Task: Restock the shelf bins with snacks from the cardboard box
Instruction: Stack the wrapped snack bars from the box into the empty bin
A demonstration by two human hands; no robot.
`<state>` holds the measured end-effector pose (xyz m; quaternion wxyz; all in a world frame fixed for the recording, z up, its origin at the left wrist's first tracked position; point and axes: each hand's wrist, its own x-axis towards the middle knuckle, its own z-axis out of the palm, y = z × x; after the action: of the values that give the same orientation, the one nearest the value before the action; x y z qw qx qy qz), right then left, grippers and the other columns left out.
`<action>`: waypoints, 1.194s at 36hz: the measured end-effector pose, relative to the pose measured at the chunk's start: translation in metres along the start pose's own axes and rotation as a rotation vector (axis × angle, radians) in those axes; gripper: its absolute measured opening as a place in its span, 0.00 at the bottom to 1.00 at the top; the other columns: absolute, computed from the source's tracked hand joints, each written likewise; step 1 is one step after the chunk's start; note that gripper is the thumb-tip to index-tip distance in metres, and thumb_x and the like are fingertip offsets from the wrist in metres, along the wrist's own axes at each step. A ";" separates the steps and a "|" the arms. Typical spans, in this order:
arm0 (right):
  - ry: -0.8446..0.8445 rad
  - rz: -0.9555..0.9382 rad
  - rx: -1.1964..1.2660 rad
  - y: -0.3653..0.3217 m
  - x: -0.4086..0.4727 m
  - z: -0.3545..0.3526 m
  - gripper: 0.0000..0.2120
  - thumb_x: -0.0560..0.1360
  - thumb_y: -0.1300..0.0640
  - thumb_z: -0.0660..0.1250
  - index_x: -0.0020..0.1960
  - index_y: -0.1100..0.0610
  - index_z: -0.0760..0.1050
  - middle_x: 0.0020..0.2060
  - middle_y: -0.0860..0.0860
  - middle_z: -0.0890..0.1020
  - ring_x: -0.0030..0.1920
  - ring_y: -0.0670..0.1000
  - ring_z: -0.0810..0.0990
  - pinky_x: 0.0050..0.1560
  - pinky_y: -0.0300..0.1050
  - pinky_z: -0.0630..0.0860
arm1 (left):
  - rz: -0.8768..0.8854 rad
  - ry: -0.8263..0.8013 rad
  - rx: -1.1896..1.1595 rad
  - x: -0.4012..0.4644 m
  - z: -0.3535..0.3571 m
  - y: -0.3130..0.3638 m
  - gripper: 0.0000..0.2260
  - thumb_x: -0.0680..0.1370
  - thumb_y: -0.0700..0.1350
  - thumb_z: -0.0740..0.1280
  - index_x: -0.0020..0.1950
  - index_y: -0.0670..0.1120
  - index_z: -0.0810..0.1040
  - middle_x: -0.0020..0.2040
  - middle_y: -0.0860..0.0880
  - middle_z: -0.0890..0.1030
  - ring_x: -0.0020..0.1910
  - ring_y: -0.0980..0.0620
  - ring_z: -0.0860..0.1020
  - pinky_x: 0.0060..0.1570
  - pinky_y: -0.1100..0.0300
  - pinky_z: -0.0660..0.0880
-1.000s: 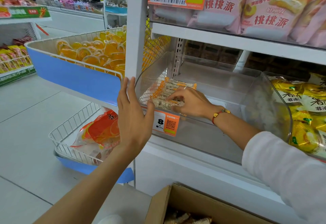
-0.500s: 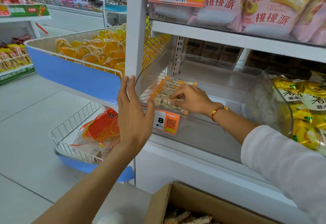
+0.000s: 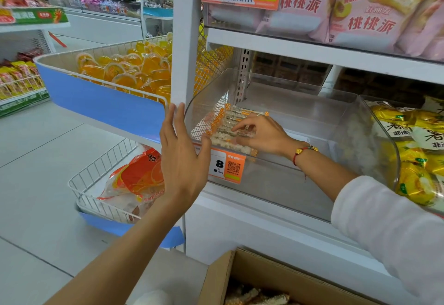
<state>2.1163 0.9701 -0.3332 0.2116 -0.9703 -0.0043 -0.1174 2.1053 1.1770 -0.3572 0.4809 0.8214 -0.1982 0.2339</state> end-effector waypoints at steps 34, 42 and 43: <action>-0.706 0.399 -0.145 0.058 -0.329 0.009 0.16 0.80 0.49 0.61 0.66 0.51 0.74 0.65 0.48 0.75 0.63 0.51 0.74 0.61 0.45 0.71 | 0.166 -0.982 0.438 -0.178 0.051 0.034 0.10 0.81 0.50 0.58 0.57 0.55 0.77 0.57 0.55 0.79 0.56 0.50 0.77 0.51 0.57 0.71; -0.672 0.418 -0.120 0.096 -0.372 0.105 0.18 0.80 0.51 0.59 0.70 0.52 0.69 0.66 0.54 0.73 0.65 0.56 0.73 0.58 0.50 0.72 | -0.021 -1.255 0.440 -0.260 0.089 -0.042 0.14 0.81 0.48 0.58 0.66 0.55 0.73 0.63 0.54 0.77 0.61 0.52 0.75 0.53 0.56 0.75; -0.656 0.401 -0.121 0.098 -0.374 0.116 0.19 0.80 0.52 0.59 0.70 0.53 0.68 0.66 0.54 0.73 0.65 0.57 0.72 0.60 0.51 0.72 | -0.021 -1.275 0.420 -0.267 0.094 -0.049 0.16 0.81 0.48 0.58 0.70 0.54 0.70 0.65 0.53 0.76 0.63 0.50 0.74 0.55 0.55 0.74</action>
<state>1.7846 0.9441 -0.5619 0.1604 -0.9486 0.1251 0.2427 1.9341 1.1431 -0.5851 0.1019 0.8769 -0.3857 -0.2682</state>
